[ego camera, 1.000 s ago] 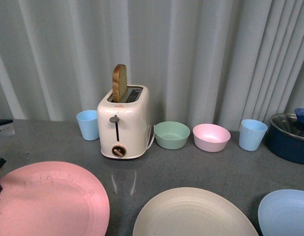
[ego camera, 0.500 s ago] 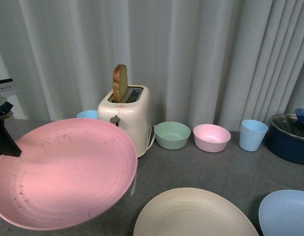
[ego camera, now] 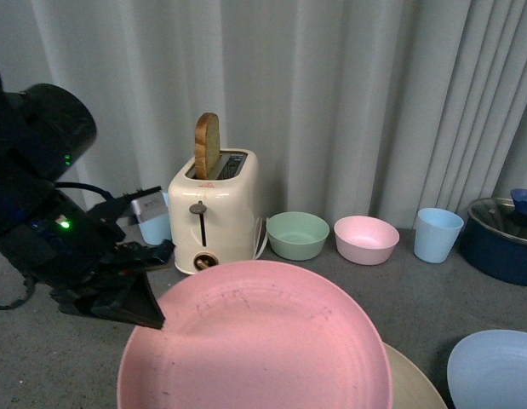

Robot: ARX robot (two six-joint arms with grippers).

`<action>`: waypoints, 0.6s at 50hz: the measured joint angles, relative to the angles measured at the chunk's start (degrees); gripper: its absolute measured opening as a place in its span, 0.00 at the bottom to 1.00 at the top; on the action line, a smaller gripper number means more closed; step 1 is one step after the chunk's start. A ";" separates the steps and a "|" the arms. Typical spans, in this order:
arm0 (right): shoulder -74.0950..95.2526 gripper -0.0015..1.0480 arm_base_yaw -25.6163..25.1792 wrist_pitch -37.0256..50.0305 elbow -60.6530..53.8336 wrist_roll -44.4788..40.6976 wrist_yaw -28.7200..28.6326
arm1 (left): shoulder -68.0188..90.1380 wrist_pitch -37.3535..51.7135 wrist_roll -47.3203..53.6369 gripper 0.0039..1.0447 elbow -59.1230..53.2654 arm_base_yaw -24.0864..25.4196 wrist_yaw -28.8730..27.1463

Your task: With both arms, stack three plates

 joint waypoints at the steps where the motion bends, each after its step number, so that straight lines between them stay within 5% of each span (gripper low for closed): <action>1: 0.00 0.93 0.00 0.00 0.00 0.00 0.00 | 0.24 0.15 -0.28 0.03 0.00 -0.68 -0.24; 30: 0.00 0.93 0.00 0.00 0.00 0.02 0.00 | 9.88 2.38 -5.75 0.03 8.37 -10.49 -4.39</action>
